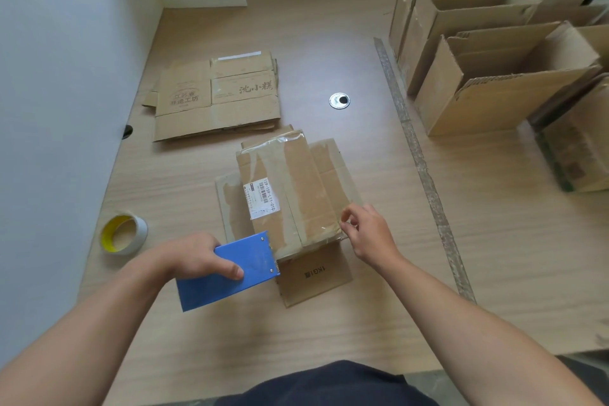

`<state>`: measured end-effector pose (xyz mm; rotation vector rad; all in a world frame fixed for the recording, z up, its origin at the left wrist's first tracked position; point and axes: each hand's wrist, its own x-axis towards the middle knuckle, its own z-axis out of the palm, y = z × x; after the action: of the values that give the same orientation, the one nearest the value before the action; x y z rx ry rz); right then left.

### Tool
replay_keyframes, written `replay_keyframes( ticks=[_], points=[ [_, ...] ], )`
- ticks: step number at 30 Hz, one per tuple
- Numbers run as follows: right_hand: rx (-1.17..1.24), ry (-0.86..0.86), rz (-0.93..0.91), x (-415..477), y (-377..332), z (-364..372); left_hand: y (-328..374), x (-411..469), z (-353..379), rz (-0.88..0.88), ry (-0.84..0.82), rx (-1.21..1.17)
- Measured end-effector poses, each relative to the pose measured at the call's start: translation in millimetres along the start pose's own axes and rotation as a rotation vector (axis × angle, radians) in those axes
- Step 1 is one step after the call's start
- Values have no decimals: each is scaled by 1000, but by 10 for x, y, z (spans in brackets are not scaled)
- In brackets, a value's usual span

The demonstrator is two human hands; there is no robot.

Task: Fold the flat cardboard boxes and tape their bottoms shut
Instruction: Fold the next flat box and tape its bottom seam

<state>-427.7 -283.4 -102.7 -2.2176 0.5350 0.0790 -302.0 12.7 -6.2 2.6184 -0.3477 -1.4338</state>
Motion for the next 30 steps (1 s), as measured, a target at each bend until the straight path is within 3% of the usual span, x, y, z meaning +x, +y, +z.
replay_keyframes(
  ticks=[10, 12, 15, 18, 30],
  points=[
    [264, 140, 496, 26, -28, 109, 17, 8, 25, 23, 24, 36],
    [390, 157, 449, 20, -30, 30, 10, 14, 30, 29, 29, 36],
    [548, 32, 315, -69, -56, -76, -1, 20, 41, 31, 33, 34],
    [498, -64, 231, -159, -53, -59, -1, 27, 42, 33, 33, 38],
    [195, -58, 79, -274, -38, 75, 60, 24, 69, 45, 28, 18]
  ],
)
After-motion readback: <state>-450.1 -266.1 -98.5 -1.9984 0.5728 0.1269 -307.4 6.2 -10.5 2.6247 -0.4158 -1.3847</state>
